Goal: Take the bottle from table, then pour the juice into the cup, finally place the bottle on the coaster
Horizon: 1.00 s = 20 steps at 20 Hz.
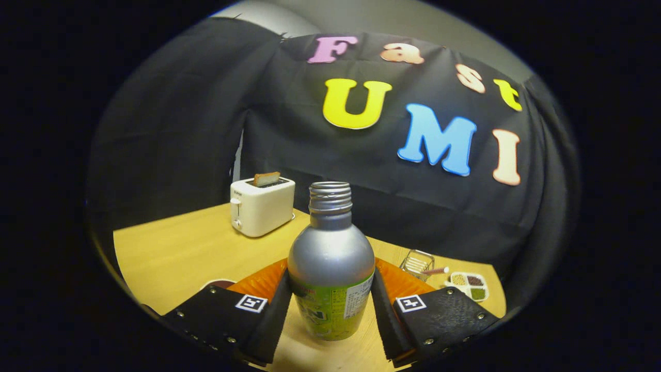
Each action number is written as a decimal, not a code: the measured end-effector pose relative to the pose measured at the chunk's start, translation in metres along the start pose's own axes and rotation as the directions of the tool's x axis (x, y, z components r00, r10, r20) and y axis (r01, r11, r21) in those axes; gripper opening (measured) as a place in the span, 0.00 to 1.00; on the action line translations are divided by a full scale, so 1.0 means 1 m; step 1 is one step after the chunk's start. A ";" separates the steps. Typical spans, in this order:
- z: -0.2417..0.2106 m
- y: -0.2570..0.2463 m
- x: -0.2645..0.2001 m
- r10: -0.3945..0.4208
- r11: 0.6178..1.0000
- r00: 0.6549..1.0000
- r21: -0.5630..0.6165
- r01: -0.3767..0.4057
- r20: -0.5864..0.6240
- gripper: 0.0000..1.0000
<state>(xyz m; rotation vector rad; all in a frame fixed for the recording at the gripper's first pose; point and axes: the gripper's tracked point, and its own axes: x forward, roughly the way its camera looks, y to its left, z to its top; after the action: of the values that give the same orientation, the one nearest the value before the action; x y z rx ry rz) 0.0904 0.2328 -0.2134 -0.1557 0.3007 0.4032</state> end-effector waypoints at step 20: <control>0.022 -0.041 0.029 -0.004 0.989 0.994 0.150 -0.012 0.107 0.76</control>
<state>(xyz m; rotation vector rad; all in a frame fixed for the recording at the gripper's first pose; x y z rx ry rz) 0.1385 0.2111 -0.1983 0.0148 0.2250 0.3899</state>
